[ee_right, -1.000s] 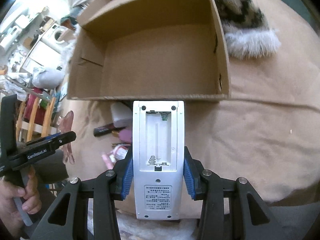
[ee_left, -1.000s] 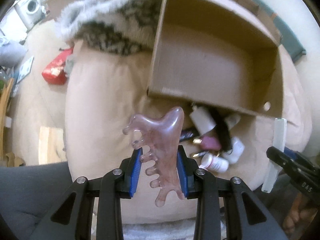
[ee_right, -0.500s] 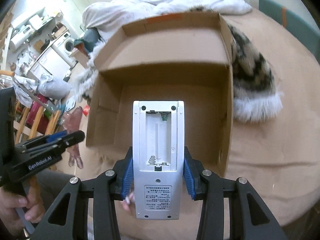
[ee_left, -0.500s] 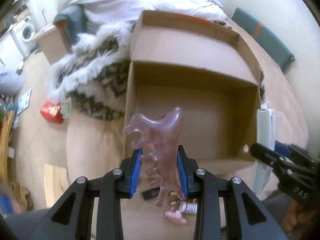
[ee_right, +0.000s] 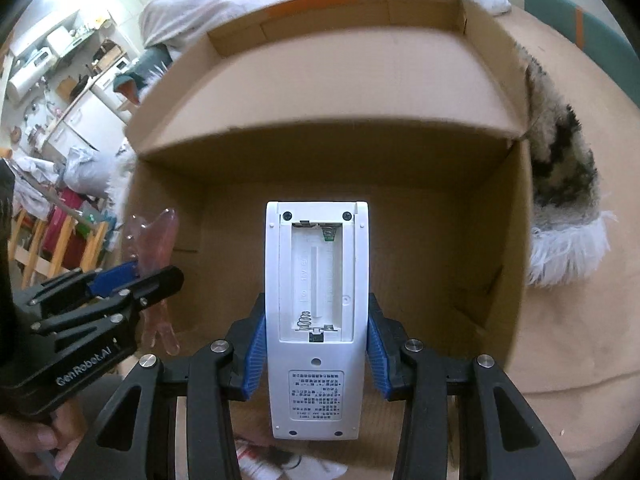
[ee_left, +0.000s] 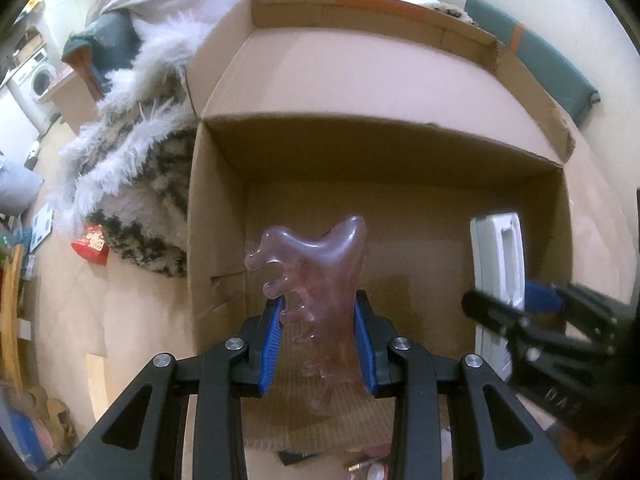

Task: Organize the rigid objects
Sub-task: 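Lift the pink scraper and white remote and carry both into the cardboard box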

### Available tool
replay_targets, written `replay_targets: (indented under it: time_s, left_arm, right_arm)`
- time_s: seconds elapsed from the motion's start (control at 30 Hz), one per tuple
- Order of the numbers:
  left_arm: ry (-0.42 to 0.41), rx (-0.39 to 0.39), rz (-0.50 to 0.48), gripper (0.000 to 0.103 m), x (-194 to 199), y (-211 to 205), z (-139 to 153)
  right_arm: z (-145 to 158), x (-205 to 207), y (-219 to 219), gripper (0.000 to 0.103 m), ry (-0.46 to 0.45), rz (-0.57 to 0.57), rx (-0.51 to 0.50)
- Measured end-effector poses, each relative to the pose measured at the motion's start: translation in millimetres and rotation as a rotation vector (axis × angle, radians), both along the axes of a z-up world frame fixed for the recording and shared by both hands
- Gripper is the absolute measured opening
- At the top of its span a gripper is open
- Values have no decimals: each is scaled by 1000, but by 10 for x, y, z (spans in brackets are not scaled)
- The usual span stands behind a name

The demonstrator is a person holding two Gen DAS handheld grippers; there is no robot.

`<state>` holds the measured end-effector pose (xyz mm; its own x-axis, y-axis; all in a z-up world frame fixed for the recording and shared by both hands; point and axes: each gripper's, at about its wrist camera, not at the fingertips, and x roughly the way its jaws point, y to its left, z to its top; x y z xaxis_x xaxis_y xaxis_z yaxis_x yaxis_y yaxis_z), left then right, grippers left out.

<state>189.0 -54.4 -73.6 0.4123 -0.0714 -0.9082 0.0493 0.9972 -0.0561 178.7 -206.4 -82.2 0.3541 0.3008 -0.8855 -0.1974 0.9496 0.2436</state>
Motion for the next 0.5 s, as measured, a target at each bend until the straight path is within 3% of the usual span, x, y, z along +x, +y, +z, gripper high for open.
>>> replay_targets:
  time_s: [0.13, 0.5]
  left_arm:
    - [10, -15, 16, 30, 44, 28, -145]
    - [-25, 42, -27, 31, -18, -154, -304]
  right_arm:
    - [-152, 35, 72, 45, 27, 11, -5]
    - [-444, 219, 160, 46, 105, 4, -35]
